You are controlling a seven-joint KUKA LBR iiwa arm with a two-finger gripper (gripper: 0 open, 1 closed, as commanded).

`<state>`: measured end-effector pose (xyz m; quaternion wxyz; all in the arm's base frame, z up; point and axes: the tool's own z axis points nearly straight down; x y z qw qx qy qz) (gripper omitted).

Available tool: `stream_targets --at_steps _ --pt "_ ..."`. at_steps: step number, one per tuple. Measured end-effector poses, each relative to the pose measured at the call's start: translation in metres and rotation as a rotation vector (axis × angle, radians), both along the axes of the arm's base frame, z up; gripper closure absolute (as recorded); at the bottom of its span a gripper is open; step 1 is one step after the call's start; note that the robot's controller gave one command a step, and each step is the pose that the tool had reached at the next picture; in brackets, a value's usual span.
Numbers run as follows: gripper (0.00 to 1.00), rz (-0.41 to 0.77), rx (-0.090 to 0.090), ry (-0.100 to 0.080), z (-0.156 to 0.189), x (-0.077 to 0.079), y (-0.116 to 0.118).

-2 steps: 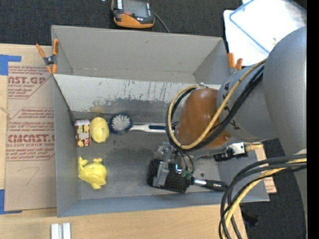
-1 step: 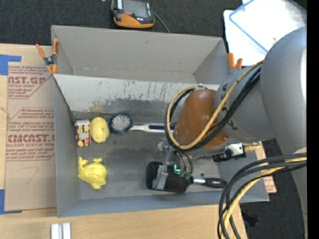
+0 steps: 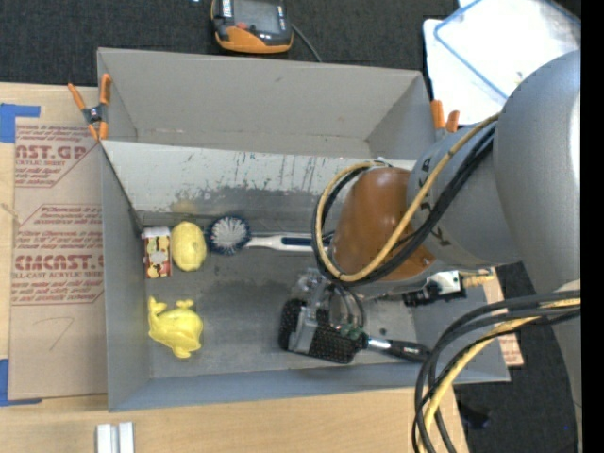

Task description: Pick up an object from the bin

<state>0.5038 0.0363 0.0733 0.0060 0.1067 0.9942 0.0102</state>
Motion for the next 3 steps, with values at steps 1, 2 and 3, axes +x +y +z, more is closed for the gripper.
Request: stream_targets --at_steps 1,2,3 --pt "1.0 0.0 0.0 0.0 0.0 0.0 0.0" --pt "1.0 -0.016 0.003 -0.006 0.0019 -0.0018 -0.0018" --pt "1.0 -0.01 0.005 -0.009 0.0014 -0.0022 -0.0021"
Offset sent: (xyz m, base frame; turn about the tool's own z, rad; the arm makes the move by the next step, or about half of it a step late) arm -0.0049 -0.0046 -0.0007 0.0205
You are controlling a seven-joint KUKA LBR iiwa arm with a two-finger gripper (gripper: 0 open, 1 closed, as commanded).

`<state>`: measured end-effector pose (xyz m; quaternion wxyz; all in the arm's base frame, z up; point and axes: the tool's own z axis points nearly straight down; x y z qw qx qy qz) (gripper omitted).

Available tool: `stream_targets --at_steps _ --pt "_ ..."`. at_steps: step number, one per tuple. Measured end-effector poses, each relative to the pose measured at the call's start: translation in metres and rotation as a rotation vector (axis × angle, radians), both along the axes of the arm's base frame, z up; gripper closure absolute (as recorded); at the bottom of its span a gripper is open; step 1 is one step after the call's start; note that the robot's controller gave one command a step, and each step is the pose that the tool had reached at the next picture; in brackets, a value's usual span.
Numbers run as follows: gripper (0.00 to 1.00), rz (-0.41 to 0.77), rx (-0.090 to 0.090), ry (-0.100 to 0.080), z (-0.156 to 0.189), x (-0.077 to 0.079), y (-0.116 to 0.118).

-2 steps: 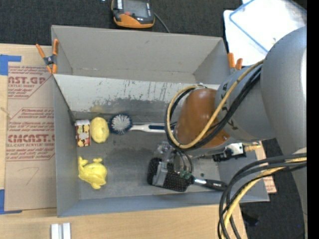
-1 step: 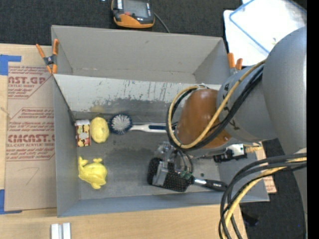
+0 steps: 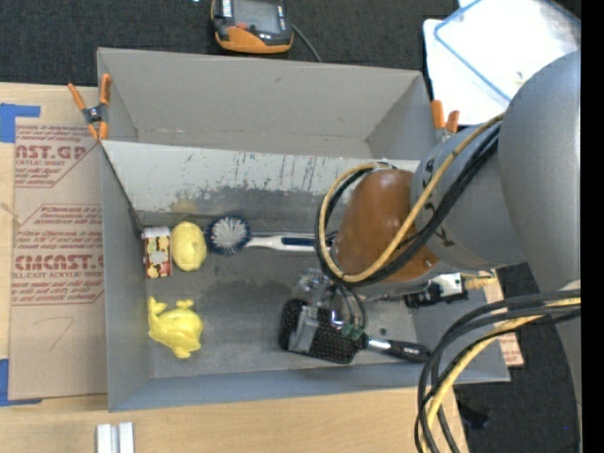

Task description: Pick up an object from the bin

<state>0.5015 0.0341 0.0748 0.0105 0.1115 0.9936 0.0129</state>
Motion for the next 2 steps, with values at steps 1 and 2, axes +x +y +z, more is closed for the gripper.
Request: stream_targets --at_steps 1,2 --pt "1.0 -0.004 -0.001 0.0 0.012 -0.001 0.008" --pt "1.0 -0.022 0.006 0.001 -0.001 0.005 0.0"
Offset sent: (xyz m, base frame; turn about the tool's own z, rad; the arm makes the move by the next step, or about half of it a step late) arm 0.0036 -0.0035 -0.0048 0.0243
